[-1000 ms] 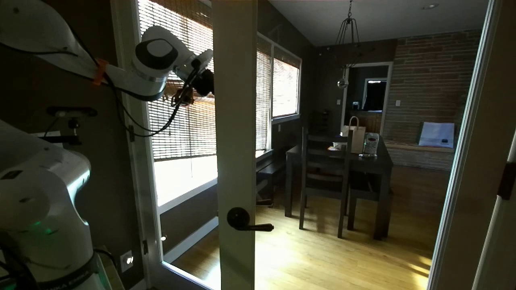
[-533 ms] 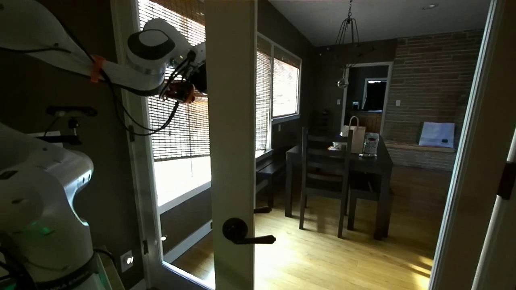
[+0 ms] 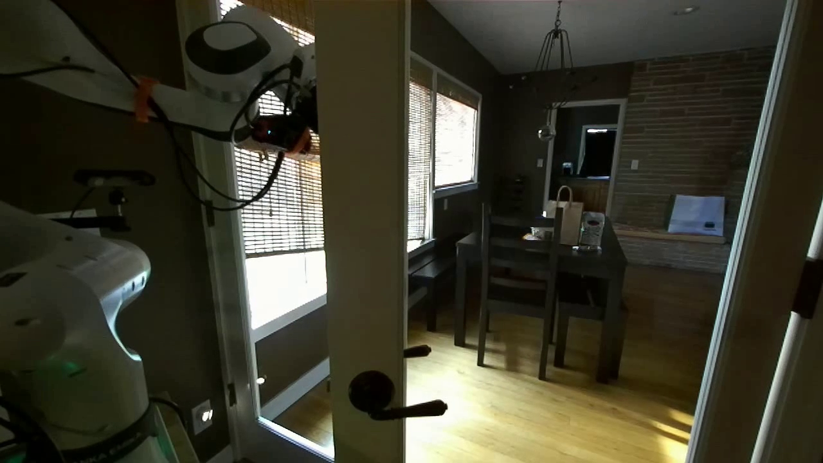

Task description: Open the right door.

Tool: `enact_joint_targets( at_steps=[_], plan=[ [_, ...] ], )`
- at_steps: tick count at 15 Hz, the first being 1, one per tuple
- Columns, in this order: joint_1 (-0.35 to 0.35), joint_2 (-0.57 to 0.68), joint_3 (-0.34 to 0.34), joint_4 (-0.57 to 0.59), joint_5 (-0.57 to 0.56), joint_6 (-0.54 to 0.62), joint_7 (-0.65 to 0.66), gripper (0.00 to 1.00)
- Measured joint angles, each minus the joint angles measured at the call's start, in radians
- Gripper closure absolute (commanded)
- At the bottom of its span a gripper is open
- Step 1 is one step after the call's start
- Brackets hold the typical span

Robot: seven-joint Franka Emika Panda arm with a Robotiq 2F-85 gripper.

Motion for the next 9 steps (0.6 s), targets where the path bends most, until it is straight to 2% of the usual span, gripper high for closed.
enact_joint_targets(
  at_steps=[9],
  plan=[
    [-0.076, -0.006, -0.122, 0.017, -0.039, -0.006, -0.003, 0.0]
  ],
)
